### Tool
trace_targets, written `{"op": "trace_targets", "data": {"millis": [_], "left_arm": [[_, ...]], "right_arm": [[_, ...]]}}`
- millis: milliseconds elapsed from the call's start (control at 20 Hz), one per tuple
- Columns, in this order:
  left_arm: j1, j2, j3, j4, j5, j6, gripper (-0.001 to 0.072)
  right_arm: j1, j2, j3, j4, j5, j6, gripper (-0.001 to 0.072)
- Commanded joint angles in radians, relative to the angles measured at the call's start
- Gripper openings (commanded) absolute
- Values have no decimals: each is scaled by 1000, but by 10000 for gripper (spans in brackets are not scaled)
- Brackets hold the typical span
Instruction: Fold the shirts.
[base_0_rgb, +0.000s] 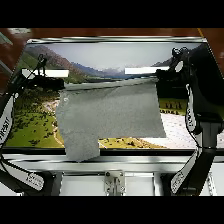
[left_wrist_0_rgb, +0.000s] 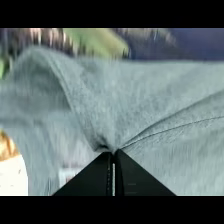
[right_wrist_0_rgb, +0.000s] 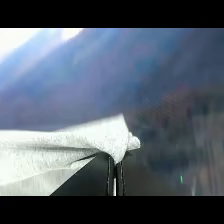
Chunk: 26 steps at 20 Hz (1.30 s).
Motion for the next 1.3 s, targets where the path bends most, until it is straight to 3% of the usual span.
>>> {"op": "trace_targets", "data": {"millis": [0, 150, 650, 700, 800, 850, 1000, 1050, 1100, 1150, 1250], "left_arm": [[18, -3, 1, 108, -273, -40, 38], [29, -3, 1, 148, -355, -92, 38], [3, -17, 1, 145, -390, -204, 39], [3, -17, 1, 145, -389, -225, 80], [8, -9, 2, 145, -413, -269, 627], [17, 2, 2, 152, -460, -261, 682], [77, 72, -1, 209, -639, -183, 632], [111, 119, -18, 207, -673, -164, 505], [145, 185, -71, 206, -672, -152, 484], [179, 259, -156, 198, -654, -143, 484], [267, 430, -430, 129, -605, -86, 487]], "right_arm": [[2, 15, 1, -5, 278, -5, 58], [9, 0, 1, -24, 485, -20, 58], [9, -17, 1, -12, 475, 19, 58], [8, -17, 1, 20, 476, 19, 99], [6, -6, 1, 43, 478, 10, 616], [0, 11, 1, 41, 505, -16, 635], [-32, 105, 1, -79, 684, -109, 634], [-50, 133, 1, -166, 753, -131, 634], [-82, 158, -2, -222, 822, -123, 633], [-130, 190, -21, -163, 842, -95, 598], [-222, 258, -107, 41, 827, -91, 596]]}}
